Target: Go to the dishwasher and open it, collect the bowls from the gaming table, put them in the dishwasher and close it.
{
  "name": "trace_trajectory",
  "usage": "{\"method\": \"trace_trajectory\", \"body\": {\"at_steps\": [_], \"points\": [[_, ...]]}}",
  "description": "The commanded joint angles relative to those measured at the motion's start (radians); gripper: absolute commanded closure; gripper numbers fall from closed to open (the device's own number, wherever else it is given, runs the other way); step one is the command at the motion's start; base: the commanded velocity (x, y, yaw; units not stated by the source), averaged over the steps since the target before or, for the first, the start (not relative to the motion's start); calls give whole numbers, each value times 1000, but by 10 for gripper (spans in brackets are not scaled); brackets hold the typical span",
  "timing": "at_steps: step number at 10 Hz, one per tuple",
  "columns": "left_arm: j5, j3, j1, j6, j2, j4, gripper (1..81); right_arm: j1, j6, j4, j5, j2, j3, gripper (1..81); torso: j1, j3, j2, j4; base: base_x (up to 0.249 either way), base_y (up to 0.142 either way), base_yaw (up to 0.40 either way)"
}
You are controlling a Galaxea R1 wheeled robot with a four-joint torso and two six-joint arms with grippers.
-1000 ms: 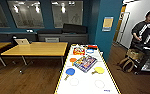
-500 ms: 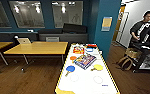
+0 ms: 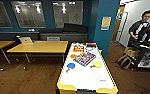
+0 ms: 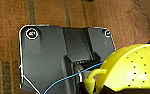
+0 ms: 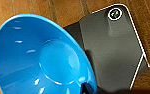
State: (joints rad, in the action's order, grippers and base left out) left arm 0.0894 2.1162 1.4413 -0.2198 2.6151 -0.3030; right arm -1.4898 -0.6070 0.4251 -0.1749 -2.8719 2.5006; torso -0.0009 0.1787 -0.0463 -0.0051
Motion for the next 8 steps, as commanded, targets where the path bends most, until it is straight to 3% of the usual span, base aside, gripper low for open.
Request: {"method": "trace_trajectory", "body": {"at_steps": [1,8], "points": [[-40,-4,-28,5,-16,-13,811,27,4,35,45,9,4,811,1,0,0,0,-145,0,0],[12,-21,2,5,-70,-21,811,21,0,27,44,96,18,811,1,0,0,0,-145,0,0]]}}
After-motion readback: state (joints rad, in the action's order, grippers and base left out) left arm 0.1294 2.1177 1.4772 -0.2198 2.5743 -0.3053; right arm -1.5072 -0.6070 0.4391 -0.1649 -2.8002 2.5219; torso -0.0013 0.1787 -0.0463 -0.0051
